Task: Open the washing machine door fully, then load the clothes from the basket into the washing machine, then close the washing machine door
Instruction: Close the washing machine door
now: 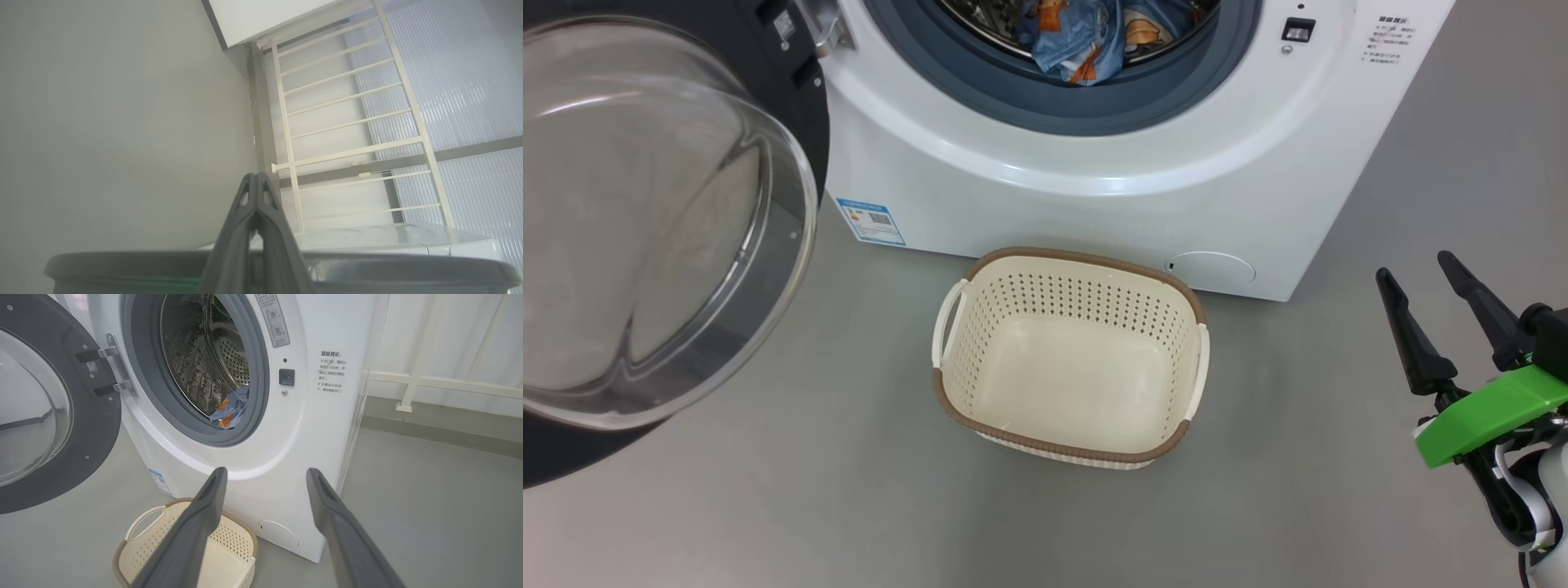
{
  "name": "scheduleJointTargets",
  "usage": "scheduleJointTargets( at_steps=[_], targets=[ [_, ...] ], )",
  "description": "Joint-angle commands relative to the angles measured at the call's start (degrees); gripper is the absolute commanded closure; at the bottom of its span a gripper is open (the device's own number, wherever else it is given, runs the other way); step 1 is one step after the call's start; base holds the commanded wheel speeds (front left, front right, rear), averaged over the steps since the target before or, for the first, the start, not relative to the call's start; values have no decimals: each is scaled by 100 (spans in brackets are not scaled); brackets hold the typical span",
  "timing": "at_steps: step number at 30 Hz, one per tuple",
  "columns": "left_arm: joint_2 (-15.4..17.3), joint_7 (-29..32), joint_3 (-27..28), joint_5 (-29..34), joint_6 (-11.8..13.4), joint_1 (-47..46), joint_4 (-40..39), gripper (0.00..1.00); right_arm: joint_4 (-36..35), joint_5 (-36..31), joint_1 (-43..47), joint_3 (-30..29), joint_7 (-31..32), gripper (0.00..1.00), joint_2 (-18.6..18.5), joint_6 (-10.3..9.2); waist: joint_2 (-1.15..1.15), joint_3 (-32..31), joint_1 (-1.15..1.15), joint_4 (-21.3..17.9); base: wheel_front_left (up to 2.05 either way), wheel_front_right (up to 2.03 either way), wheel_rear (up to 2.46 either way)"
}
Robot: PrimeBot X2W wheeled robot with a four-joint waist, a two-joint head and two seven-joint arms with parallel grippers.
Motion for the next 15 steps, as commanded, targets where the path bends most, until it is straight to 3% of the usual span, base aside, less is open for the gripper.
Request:
scheduleJointTargets(
  at_steps=[1,15],
  targets=[
    [160,328,-129,45,-38,-10,-157,100,-125,-18,59,53,-23,0,-56,31,0,-38,0,30,0,0,0],
    [30,2602,-700,-113,-38,760,-1105,100,262,142,175,191,-281,0,191,31,0,-522,0,258,0,0,0]
  ],
)
